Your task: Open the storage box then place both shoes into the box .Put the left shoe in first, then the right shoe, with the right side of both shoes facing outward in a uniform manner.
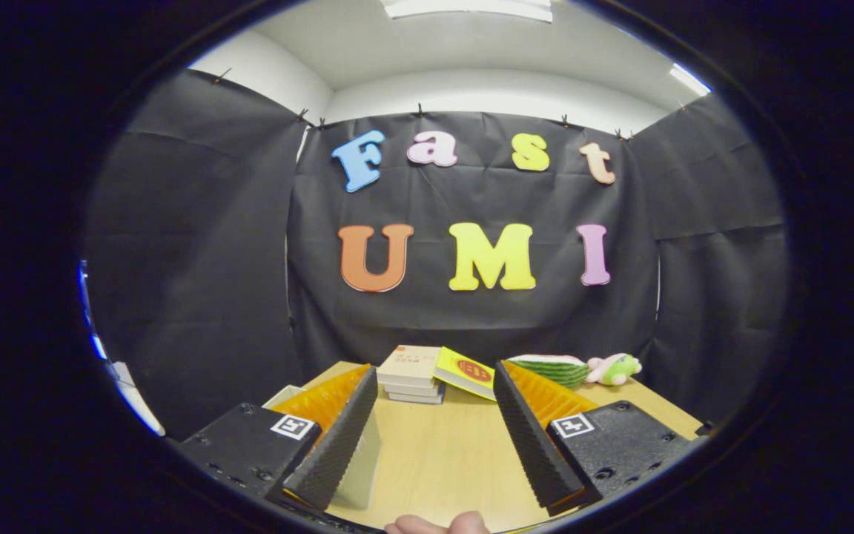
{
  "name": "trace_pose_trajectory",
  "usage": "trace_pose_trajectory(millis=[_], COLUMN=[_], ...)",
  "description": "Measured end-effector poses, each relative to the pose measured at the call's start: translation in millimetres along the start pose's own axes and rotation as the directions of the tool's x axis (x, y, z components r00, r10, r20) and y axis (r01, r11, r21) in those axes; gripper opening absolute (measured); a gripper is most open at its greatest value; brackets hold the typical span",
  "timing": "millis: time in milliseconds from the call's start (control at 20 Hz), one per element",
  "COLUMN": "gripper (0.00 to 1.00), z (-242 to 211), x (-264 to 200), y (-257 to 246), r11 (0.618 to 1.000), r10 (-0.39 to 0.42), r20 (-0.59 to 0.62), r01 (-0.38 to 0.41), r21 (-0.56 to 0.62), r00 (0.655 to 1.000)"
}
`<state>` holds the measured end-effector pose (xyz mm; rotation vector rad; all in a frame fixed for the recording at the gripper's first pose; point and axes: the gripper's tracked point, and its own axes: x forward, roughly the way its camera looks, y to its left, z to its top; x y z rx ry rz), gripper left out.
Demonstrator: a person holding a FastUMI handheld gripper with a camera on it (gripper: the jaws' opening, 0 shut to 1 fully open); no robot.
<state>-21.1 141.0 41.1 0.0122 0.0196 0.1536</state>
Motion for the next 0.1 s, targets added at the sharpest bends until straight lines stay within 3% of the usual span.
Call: trace_pose_trajectory(millis=[100], gripper=[1.00], z=[0.6], x=[1.1], y=[-0.9], r11=[1.000], r10=[-0.005], r20=[0.011], r01=[0.005], r21=[0.008], r00=[1.000])
